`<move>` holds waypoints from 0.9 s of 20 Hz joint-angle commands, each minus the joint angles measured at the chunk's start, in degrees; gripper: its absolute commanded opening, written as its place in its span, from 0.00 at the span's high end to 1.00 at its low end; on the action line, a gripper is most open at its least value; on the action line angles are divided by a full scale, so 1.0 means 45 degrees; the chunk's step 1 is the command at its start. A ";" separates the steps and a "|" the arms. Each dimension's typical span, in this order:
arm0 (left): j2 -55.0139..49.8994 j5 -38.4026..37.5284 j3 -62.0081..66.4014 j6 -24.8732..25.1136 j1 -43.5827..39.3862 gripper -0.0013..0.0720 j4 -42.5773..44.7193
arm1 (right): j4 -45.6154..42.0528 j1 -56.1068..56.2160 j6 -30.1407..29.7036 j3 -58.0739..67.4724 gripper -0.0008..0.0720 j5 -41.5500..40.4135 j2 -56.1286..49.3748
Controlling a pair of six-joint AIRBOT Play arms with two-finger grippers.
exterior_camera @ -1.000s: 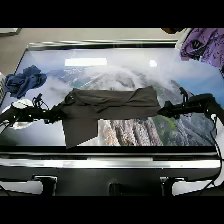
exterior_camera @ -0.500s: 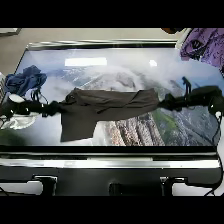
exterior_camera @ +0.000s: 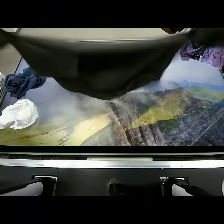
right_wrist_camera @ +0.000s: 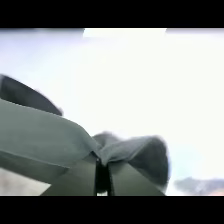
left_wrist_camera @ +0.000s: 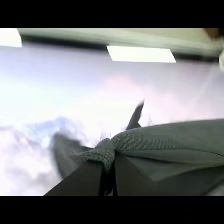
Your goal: Fold the clothes and pants, and hang the long-sleeved shirts on hangers.
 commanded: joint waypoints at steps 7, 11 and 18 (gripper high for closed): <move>0.7320 -0.0068 -0.2127 -0.2667 0.0005 0.96 0.4940 | -0.2793 0.0063 0.2778 0.1219 0.94 -0.1462 0.5775; 0.6766 -0.0180 -0.2137 -0.2472 0.0000 0.96 0.4410 | -0.2783 0.0063 0.3633 0.1219 0.94 -0.2361 0.4789; 0.0471 -0.1647 -0.2137 -0.0432 -0.0578 0.96 0.2171 | -0.2769 0.0063 0.3259 -0.1117 0.94 -0.2871 -0.0345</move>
